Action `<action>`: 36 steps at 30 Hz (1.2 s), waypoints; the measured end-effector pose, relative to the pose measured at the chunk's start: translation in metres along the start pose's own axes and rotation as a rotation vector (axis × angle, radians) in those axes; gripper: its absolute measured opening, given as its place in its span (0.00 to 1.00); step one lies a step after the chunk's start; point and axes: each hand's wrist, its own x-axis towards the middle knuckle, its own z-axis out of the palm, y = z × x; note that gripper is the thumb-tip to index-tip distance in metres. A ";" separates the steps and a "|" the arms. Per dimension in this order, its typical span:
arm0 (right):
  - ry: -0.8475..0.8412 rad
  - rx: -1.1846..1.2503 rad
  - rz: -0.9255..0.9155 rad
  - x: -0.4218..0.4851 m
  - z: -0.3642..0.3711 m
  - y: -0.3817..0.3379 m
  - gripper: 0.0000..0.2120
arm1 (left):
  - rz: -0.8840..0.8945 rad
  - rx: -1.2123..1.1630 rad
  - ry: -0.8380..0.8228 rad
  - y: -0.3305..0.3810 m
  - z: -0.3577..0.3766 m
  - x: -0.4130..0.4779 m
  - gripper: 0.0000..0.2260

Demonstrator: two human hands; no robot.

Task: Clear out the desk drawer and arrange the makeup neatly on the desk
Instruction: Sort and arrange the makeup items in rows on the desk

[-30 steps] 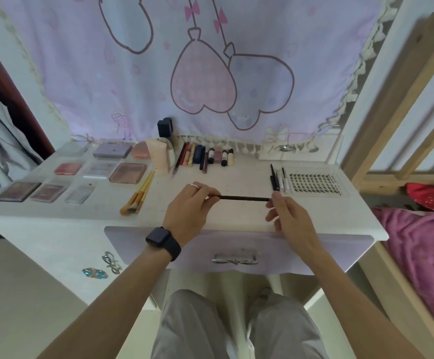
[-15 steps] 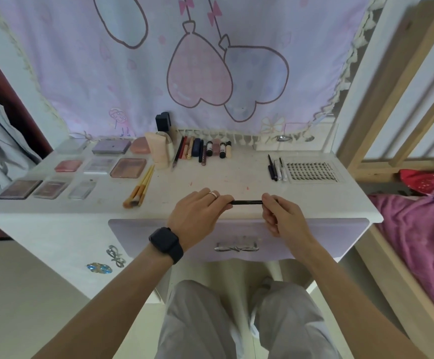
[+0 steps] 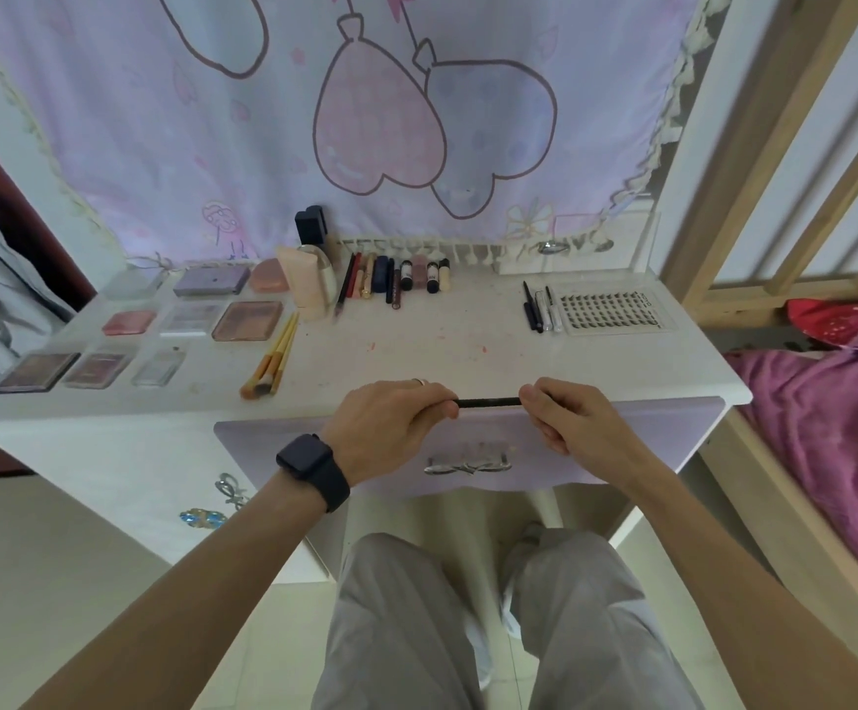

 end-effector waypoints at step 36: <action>0.300 0.253 0.201 0.036 0.015 0.008 0.06 | -0.743 -1.051 0.255 0.016 0.061 0.091 0.07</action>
